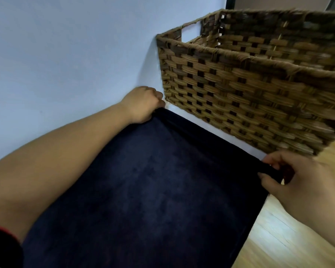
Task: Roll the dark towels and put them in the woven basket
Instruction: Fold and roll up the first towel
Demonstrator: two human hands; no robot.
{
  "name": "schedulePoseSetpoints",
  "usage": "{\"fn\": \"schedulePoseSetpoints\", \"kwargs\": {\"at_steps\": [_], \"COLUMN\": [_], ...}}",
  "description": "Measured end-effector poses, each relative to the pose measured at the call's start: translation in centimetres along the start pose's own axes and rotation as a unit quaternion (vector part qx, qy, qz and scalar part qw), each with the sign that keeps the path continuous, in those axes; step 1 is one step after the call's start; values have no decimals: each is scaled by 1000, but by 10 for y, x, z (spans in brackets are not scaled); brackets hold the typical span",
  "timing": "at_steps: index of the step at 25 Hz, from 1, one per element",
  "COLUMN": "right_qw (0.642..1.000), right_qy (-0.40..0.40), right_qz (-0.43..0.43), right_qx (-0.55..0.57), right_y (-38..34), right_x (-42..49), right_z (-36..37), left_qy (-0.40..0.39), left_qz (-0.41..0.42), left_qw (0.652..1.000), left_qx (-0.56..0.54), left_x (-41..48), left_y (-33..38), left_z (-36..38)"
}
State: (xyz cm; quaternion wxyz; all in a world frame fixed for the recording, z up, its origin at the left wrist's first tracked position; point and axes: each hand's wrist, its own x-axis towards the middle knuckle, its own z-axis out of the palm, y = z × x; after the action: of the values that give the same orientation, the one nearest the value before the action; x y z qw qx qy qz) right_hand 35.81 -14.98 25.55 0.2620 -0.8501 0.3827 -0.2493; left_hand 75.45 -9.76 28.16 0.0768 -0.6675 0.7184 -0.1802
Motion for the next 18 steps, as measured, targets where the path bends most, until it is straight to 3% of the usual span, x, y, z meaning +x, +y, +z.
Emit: {"fn": "schedulePoseSetpoints", "kwargs": {"at_steps": [4, 6, 10, 15, 18], "right_qw": [999, 997, 996, 997, 998], "right_qy": [9, -3, -3, 4, 18], "right_qz": [33, 48, 56, 50, 35], "right_qx": [40, 57, 68, 59, 49], "right_y": [0, 3, 2, -1, 5], "right_x": [2, 4, 1, -1, 0], "right_z": [1, 1, 1, 2, 3], "left_qy": [74, 73, -11, -132, -220], "left_qz": [-36, -24, -4, -64, -12], "left_qw": [995, 995, 995, 984, 974], "left_qx": [-51, -69, -99, -104, -44], "left_x": [-22, -27, -26, 3, 23], "left_y": [5, 3, -8, -1, -3], "left_z": [11, 19, 10, -24, -35]}}
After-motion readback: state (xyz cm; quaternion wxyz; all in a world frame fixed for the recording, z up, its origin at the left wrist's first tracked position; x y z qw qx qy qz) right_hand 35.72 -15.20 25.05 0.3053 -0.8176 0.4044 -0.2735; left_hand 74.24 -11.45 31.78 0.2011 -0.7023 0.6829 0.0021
